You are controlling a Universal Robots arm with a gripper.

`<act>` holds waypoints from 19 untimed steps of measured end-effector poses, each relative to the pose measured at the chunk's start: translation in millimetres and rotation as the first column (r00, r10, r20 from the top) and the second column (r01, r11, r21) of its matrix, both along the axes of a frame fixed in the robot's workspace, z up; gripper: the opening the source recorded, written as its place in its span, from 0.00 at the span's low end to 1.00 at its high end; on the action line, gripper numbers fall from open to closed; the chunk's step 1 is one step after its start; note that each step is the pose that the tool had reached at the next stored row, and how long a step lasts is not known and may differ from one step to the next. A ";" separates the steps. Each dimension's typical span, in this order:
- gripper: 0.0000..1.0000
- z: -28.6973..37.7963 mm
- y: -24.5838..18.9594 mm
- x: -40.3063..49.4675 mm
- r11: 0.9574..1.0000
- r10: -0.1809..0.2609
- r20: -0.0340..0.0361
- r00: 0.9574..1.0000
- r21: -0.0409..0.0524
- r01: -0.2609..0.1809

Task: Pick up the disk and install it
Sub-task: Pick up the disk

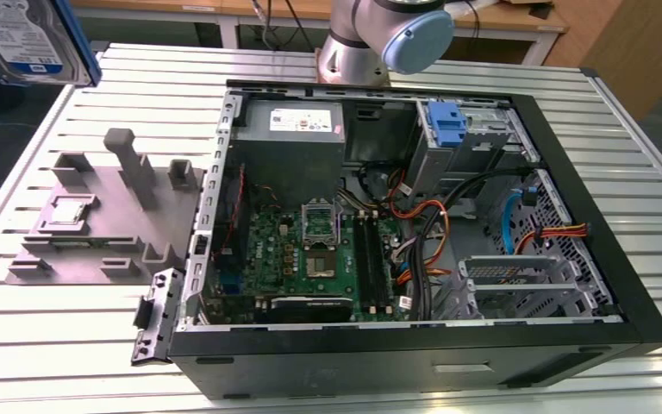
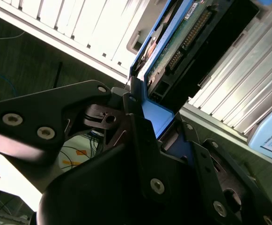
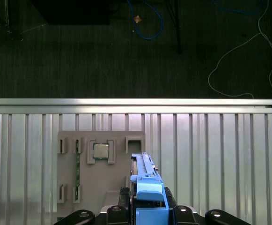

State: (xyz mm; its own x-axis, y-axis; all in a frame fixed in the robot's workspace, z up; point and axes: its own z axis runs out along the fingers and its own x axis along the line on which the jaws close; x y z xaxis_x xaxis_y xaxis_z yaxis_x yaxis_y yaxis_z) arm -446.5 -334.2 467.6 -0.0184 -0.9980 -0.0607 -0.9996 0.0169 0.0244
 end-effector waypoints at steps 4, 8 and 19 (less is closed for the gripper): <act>0.37 1.9 0.0 0.0 1.000 0.000 0.000 1.000 0.000 0.000; 0.37 3.7 0.0 0.0 1.000 0.000 0.000 1.000 0.000 0.000; 0.37 9.6 0.0 0.0 1.000 0.000 0.000 1.000 0.000 0.000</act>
